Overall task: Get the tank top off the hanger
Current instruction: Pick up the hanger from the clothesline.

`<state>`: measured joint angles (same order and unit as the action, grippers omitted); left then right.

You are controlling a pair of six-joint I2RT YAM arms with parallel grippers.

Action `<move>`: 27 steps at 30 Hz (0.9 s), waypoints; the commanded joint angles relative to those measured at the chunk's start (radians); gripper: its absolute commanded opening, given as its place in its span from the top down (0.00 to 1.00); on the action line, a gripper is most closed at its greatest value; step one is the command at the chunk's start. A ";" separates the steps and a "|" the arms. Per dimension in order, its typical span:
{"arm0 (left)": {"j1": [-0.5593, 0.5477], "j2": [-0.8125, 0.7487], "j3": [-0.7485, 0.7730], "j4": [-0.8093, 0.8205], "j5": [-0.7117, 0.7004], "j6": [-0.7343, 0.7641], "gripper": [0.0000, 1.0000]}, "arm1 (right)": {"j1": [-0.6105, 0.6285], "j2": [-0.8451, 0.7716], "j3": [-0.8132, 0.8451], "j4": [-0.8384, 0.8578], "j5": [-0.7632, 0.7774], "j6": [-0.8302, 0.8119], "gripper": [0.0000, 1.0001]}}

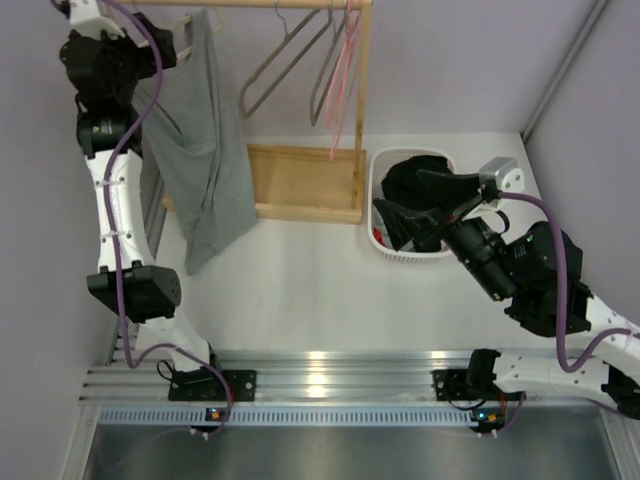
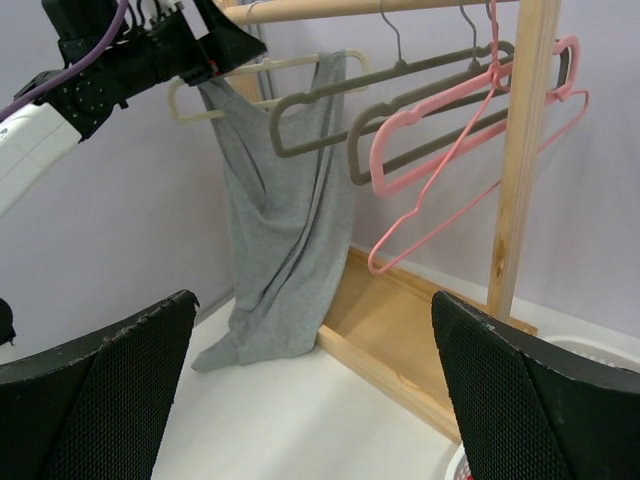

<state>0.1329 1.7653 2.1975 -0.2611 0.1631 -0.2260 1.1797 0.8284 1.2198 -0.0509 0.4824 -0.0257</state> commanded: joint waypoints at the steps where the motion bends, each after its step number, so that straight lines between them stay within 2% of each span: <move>1: 0.092 0.011 0.071 0.166 0.162 -0.141 0.01 | -0.009 -0.015 0.040 0.002 -0.011 -0.006 0.01; 5: 0.114 0.089 0.201 0.186 0.249 -0.139 0.01 | -0.009 -0.014 0.049 -0.003 -0.011 -0.008 0.01; 9: 0.129 0.166 0.269 0.210 0.308 -0.125 0.02 | -0.008 -0.009 0.050 -0.003 -0.004 -0.014 0.01; 20: 0.132 0.249 0.286 0.229 0.265 -0.032 0.02 | -0.009 0.026 0.079 -0.001 0.016 -0.059 0.01; 27: 0.132 0.258 0.240 0.229 0.253 0.007 0.14 | -0.009 0.075 0.096 -0.003 0.015 -0.075 0.01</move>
<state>0.2600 2.0377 2.4439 -0.0959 0.4271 -0.2581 1.1797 0.8852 1.2697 -0.0536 0.4885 -0.0792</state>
